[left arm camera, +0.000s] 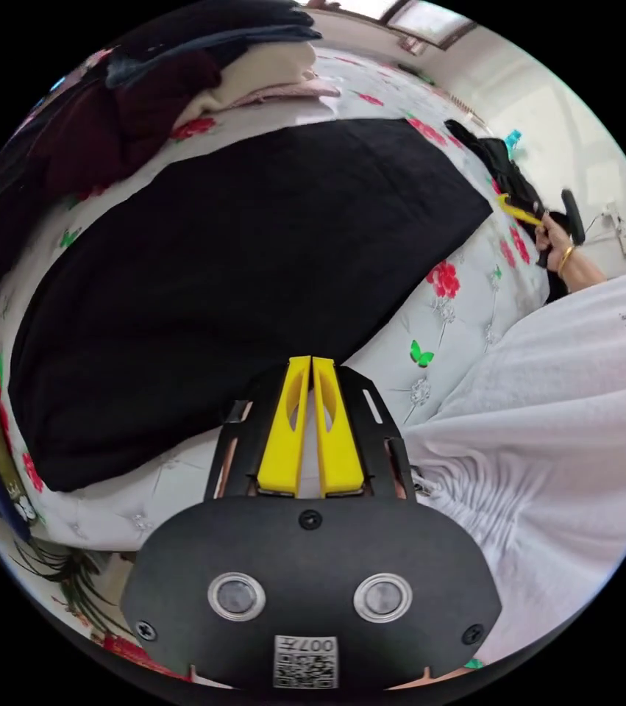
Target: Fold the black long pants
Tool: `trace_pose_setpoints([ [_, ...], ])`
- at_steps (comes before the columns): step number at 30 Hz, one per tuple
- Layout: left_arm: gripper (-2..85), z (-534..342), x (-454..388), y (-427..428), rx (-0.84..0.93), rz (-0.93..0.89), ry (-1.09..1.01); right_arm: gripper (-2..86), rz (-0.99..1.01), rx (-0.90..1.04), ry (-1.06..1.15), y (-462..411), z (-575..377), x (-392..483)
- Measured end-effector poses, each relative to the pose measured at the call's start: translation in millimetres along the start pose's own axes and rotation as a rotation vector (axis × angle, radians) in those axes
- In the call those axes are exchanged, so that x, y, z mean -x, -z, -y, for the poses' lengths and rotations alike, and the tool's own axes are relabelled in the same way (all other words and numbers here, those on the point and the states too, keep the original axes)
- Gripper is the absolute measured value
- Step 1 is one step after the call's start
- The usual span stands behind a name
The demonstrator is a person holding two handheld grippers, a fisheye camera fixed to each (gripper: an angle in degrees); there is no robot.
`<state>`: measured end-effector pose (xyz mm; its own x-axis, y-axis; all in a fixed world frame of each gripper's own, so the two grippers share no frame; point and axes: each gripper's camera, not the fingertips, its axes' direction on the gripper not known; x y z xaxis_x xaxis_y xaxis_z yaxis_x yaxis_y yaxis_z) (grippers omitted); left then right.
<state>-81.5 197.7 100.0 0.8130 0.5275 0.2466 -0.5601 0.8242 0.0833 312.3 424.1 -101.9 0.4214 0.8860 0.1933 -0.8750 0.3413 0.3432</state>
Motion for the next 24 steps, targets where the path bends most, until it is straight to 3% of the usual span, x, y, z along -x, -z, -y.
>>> trace_pose_setpoints([
  [5,-0.7,-59,58,51,-0.149,-0.117,0.186,8.2,0.357,0.005,-0.336,-27,-69,-59],
  [9,1.1,-127,132,87,-0.26,-0.122,0.471,8.3,0.398,-0.145,-0.427,-32,-97,-61],
  [13,5.7,-213,212,116,-0.43,-0.143,0.856,5.9,0.469,-0.118,-0.415,-59,-83,-39],
  [16,7.9,-256,251,124,-0.51,-0.183,1.0,1.8,0.463,-0.059,-0.434,-77,-69,-21],
  [18,10.0,-289,283,132,-0.542,-0.182,1.096,0.5,0.476,-0.074,-0.385,-72,-58,5],
  [21,11.7,-321,316,144,-0.611,-0.177,1.168,-0.2,0.431,-0.074,-0.057,-50,-34,103],
  [24,13.4,-345,344,153,-0.663,-0.158,1.217,-0.3,0.349,0.012,0.462,-36,-39,255],
])
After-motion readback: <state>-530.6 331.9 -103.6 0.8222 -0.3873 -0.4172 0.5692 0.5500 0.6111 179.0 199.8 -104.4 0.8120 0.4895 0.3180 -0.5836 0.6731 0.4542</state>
